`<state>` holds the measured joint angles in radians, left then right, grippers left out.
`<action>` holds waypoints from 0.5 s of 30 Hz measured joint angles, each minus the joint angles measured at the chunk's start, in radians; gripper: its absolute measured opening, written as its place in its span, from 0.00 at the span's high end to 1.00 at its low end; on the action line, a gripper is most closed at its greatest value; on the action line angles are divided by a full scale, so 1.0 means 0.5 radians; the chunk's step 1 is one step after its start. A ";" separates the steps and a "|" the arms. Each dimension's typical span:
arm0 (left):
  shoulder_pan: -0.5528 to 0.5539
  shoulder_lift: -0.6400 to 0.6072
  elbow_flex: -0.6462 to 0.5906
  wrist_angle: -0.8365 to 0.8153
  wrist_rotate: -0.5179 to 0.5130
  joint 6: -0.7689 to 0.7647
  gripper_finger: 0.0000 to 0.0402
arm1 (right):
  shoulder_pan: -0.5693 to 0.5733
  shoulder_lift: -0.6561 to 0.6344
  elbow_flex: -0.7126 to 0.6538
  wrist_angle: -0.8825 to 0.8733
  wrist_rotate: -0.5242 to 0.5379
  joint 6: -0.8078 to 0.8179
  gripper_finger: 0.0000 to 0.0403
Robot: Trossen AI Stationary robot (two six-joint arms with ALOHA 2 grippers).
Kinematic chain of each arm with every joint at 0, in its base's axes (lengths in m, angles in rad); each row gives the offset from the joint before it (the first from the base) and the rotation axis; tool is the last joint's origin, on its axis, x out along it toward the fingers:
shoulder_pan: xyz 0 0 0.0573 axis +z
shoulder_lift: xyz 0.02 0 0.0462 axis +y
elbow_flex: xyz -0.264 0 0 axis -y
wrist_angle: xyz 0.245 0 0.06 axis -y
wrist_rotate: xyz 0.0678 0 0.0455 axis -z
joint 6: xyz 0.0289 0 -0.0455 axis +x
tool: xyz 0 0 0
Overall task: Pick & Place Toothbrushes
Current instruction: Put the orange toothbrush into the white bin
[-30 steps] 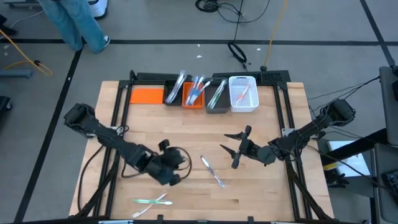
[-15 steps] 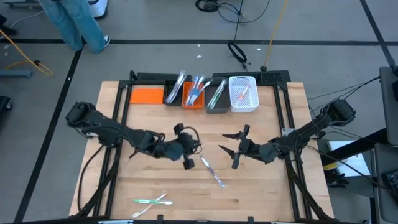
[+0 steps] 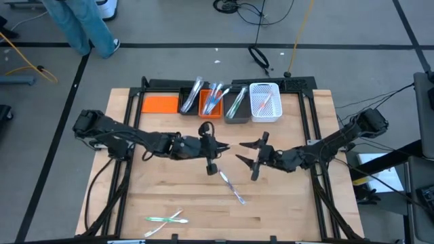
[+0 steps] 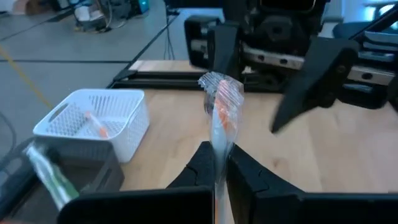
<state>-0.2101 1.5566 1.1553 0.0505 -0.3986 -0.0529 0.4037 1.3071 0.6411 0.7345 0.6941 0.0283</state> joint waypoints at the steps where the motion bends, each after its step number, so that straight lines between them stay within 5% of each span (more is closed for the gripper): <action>1: 0.012 0.000 0.000 0.018 0.023 0.006 0.99 | -0.016 0.000 0.000 0.019 -0.064 0.012 0.47; 8: 0.055 0.000 0.000 0.070 0.141 0.013 0.98 | -0.142 0.000 0.000 0.161 -0.149 0.020 0.48; 15: 0.054 0.000 0.000 0.098 0.168 0.014 0.96 | -0.267 0.000 0.000 0.301 -0.490 0.026 0.54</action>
<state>-0.1829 1.5566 1.1553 0.0997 -0.3145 -0.0461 0.2703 1.3073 0.6411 0.8848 0.4494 0.0412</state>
